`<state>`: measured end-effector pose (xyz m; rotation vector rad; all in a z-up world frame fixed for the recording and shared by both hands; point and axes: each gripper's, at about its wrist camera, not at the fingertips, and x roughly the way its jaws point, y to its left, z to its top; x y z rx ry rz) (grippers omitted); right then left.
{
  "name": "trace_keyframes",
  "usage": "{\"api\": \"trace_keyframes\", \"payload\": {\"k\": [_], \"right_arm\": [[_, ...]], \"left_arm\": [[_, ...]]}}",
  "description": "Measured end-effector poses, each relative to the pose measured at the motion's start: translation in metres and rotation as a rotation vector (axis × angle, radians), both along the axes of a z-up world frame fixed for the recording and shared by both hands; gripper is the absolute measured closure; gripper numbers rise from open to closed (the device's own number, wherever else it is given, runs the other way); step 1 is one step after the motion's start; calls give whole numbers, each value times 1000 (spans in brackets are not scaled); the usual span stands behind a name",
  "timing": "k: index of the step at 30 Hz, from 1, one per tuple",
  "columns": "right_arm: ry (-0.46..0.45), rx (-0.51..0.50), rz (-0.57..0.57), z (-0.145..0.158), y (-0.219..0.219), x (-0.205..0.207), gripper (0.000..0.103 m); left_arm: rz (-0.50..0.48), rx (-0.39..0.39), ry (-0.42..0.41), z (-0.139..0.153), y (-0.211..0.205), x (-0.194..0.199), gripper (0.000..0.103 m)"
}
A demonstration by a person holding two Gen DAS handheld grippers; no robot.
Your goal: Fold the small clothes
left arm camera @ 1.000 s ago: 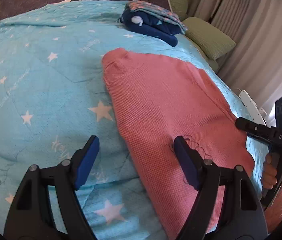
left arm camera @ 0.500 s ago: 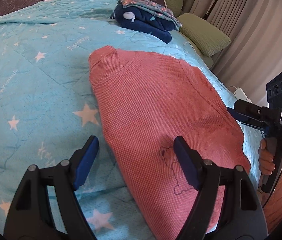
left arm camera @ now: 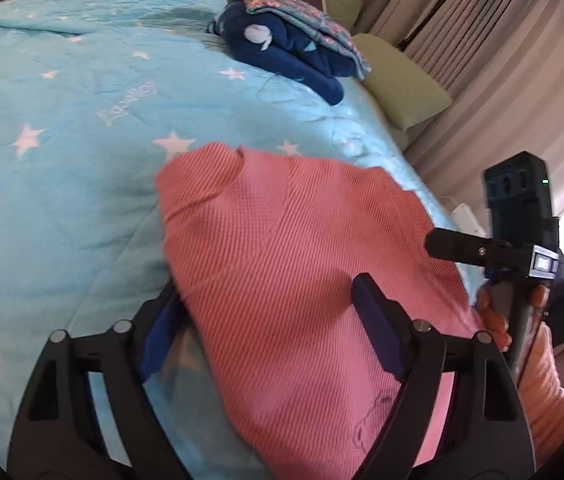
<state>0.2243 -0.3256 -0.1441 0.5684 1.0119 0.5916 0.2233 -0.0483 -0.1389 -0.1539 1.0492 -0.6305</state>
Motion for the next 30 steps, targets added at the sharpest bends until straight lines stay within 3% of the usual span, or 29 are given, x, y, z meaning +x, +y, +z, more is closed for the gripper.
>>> {"api": "trace_keyframes", "payload": {"k": [3,5,6,7,8,9,11,12,14,20,22,25,30], "right_arm": [[0,36,41,-3,2,11,18],[-6,37,64,-4,7,14,23],[-8,40,78,-3,10,15,36],[-6,40,83,-4,12,16,60],[3,32,77,-5,14,17,72],[12,21,56,-5,15,16,78],[-19,16,26,6,16,8,81],[-53,15,13,18,16,1,81],[-147,0,-5,53,16,-20,81],[-472,-85,-77,173,10,-93,82],[-584,-146,-119,219,7,-111,82],[-682,-183,-170,283,-2,-115,82],[-774,-207,-271,386,-28,-93,82]], "left_arm": [[-20,-21,-16,-4,-3,4,21],[-33,-11,-37,-3,-6,3,37],[-33,-6,-42,-1,-7,3,50],[-26,-5,-40,0,-6,3,67],[-16,-12,-39,4,-4,3,75],[-9,-20,-46,12,-2,2,78],[-3,4,-113,32,-4,-9,80],[-12,31,-184,50,-9,-20,80],[-27,62,-295,81,-17,-39,80],[-57,31,-609,204,-34,-86,80],[-67,55,-686,239,-45,-90,80],[-73,126,-824,311,-70,-89,80],[-56,141,-889,410,-106,-55,80]]}}
